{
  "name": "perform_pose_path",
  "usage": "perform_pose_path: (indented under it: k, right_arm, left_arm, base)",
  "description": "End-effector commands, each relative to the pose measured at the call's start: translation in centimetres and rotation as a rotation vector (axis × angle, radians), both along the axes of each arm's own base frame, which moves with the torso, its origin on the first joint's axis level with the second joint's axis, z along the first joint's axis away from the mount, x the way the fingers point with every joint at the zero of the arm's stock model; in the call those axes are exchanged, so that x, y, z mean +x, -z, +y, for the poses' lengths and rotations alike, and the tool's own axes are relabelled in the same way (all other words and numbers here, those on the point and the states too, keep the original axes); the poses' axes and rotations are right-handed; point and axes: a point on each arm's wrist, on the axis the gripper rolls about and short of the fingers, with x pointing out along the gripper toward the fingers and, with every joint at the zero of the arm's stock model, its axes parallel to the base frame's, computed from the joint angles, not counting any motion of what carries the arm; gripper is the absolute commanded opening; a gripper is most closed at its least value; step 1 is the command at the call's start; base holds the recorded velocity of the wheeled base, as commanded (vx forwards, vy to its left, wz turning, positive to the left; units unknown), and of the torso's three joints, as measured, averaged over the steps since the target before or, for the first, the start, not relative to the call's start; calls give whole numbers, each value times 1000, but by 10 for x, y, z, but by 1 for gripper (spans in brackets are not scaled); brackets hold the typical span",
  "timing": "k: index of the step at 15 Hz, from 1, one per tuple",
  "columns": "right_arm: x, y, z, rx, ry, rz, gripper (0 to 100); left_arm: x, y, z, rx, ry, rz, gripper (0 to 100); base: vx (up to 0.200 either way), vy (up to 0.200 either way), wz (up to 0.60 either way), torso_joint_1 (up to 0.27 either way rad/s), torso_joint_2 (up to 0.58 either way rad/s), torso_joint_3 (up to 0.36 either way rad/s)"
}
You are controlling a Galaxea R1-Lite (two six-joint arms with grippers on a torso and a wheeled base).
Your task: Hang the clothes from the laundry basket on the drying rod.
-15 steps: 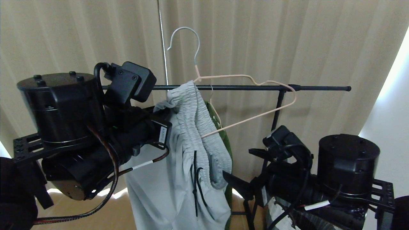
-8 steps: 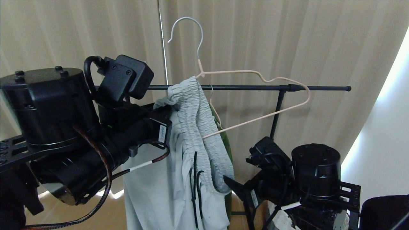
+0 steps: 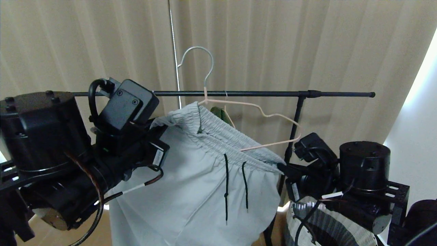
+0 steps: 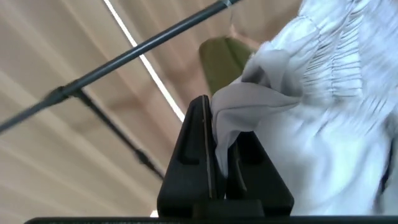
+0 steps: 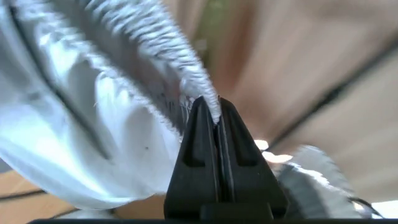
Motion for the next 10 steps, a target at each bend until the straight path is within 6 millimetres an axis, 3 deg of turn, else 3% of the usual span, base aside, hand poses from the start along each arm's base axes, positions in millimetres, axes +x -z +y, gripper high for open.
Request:
perform_pose_path:
  k: [1,6,10]
  right_arm:
    - [9,-14,-24,-8,86,-55,0]
    - [10,-29,-32,6,109,-110,0]
    - [-6,-38,-21,29,29,-131,0]
  left_arm:
    - [-9,12,12,66,-12,2,0]
    - [-6,37,37,251,-91,28,0]
    - [0,42,35,272,-99,46,0]
  base:
    - [0,0,0,0,0,0]
    - [0,0,0,0,0,0]
    - [0,0,0,0,0,0]
